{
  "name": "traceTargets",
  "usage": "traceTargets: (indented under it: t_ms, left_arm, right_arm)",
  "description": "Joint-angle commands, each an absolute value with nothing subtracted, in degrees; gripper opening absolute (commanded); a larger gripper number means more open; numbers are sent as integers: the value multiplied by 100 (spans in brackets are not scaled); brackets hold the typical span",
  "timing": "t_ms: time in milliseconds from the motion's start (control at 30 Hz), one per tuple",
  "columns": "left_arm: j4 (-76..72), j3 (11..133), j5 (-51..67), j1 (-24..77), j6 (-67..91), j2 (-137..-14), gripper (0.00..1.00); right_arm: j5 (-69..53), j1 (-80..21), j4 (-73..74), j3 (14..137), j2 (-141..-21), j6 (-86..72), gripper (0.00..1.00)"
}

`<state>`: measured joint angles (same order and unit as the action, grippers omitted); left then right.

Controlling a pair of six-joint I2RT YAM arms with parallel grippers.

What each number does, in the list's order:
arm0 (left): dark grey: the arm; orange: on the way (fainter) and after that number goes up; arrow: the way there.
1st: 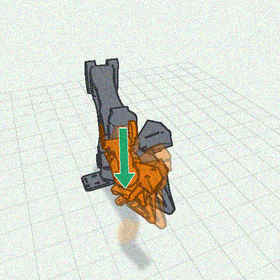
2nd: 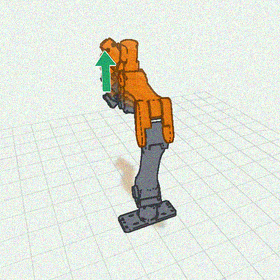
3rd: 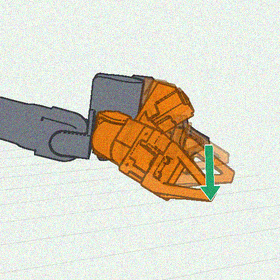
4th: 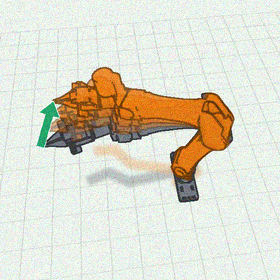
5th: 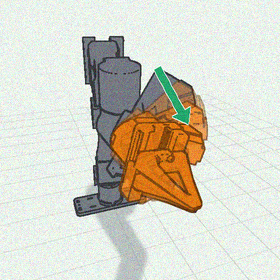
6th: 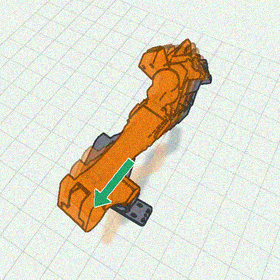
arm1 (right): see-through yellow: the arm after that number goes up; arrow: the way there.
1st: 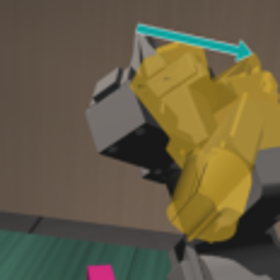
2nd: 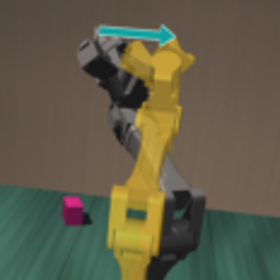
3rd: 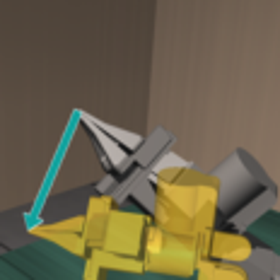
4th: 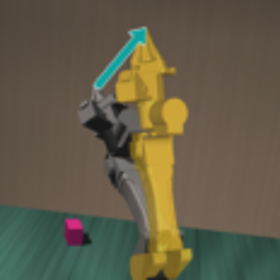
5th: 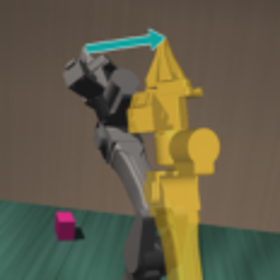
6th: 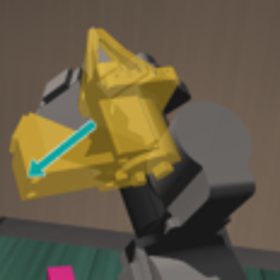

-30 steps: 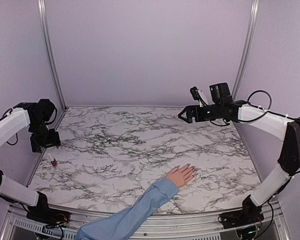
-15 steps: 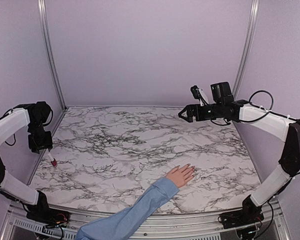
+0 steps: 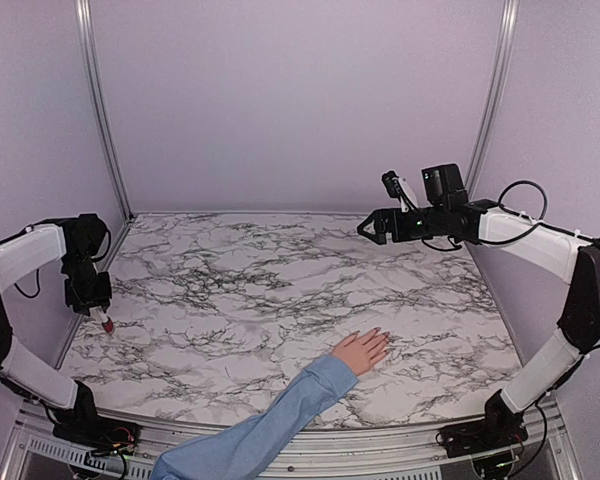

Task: Paint the nails
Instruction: Pick up the nail polish bottle from the corner of the board.

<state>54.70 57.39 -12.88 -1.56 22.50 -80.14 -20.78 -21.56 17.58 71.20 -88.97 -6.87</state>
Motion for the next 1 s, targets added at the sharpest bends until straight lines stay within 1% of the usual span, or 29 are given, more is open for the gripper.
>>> traceTargets:
  t_ms: [0,267,433,667,867,900,967]
  left_arm:
    - [5246,5732,-1216,-193,2174,-8128,38]
    - [5129,5783,-1284,-243,2045,-8340,35]
    - [5093,5783,-1267,-310,1978,-8405,31]
    - [5088,5792,-1285,-321,1947,-8417,18]
    - [5094,5884,-1199,-316,1925,-8382,2]
    - [5097,5913,-1157,-316,1915,-8378,0]
    - [5117,6009,-1050,-293,1913,-8353,0]
  right_arm:
    - [-2155,-2114,1737,7146,-8779,-702,98]
    - [-2112,-2109,1775,7163,-8756,-677,98]
    - [-2078,-2101,1806,7180,-8736,-668,99]
    - [-2055,-2100,1828,7204,-8750,-660,98]
    - [-2080,-2095,1807,7219,-8746,-608,98]
    - [-2075,-2098,1796,7221,-8740,-595,99]
    - [-2080,-2096,1786,7220,-8730,-544,99]
